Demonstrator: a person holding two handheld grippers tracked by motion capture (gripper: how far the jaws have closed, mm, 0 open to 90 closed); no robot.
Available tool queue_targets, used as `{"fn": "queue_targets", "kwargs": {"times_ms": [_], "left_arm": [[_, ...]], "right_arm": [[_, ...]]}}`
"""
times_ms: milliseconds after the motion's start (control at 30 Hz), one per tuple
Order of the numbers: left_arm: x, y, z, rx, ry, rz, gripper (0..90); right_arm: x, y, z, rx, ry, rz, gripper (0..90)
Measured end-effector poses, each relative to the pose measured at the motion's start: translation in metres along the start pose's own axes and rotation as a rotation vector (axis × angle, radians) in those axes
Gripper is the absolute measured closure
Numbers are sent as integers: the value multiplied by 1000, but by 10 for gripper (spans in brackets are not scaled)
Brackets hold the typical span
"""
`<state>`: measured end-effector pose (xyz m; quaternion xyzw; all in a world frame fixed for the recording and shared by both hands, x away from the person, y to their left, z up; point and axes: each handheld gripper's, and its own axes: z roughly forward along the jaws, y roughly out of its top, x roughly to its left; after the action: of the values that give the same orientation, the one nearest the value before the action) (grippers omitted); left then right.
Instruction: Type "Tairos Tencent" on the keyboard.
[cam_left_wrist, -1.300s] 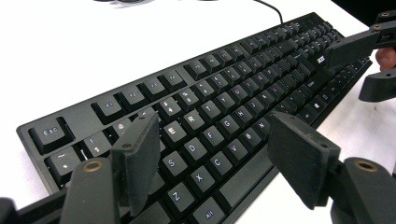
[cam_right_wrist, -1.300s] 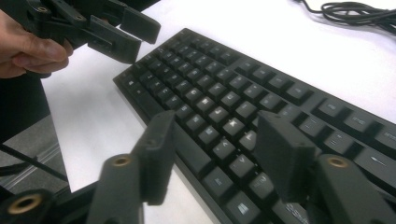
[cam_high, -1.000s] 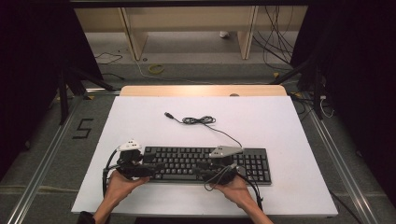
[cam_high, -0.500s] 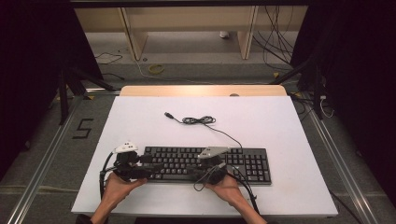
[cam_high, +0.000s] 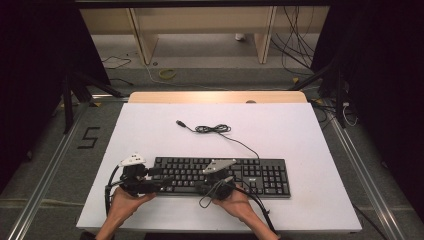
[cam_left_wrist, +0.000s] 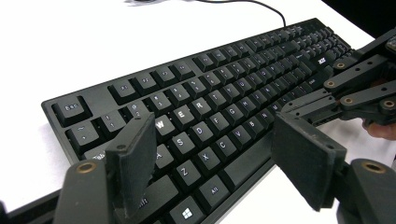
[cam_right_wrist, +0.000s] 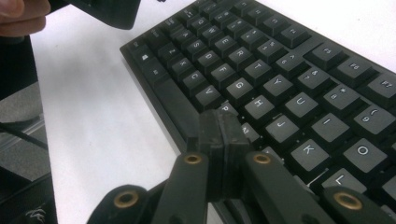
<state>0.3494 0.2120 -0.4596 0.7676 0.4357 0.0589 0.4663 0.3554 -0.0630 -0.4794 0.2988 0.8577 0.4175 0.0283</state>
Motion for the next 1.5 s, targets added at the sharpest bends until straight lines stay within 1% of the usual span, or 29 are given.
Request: {"fn": "queue_targets", "kwargs": {"times_ms": [233, 300, 367, 433, 533, 633, 700, 833, 933, 1067, 1133, 1200, 1367, 1500], "left_arm": [[1, -1, -1, 1, 3, -2, 308], [1, -1, -1, 3, 3, -3, 308], [1, -1, -1, 4, 3, -4, 308], [1, -1, -1, 4, 3, -3, 309], [1, -1, -1, 2, 4, -5, 308], [2, -1, -1, 1, 5, -4, 308], [2, -1, -2, 0, 6, -2, 308], [3, -1, -2, -1, 7, -5, 308], [3, -1, -2, -1, 9, -3, 308], [3, -1, -2, 0, 12, -1, 309], [4, -1, -2, 2, 16, -1, 309], [4, -1, -2, 5, 19, -2, 312], [5, -1, -3, 13, 30, -4, 328], [6, -2, -2, 33, 44, 2, 350]], "right_arm": [[0, -1, 3, 16, -11, -14, 900], [0, -2, 4, 17, -8, -10, 900], [0, -3, 6, 28, -22, -22, 900], [-1, -3, 6, 22, -17, -16, 900], [2, -3, 7, 25, -21, -29, 900], [1, -2, 6, 28, -19, -17, 900], [0, -2, 5, 20, -11, 1, 900], [-2, 1, -4, -23, -8, 8, 900], [-5, 2, -7, -36, -5, 24, 865], [-8, 2, -10, -47, -6, 29, 810], [-10, 3, -12, -56, -8, 34, 764], [-12, 4, -13, -62, -8, 38, 738], [-18, 7, -16, -77, -7, 63, 615], [-21, 9, -16, -75, -11, 74, 530]]}}
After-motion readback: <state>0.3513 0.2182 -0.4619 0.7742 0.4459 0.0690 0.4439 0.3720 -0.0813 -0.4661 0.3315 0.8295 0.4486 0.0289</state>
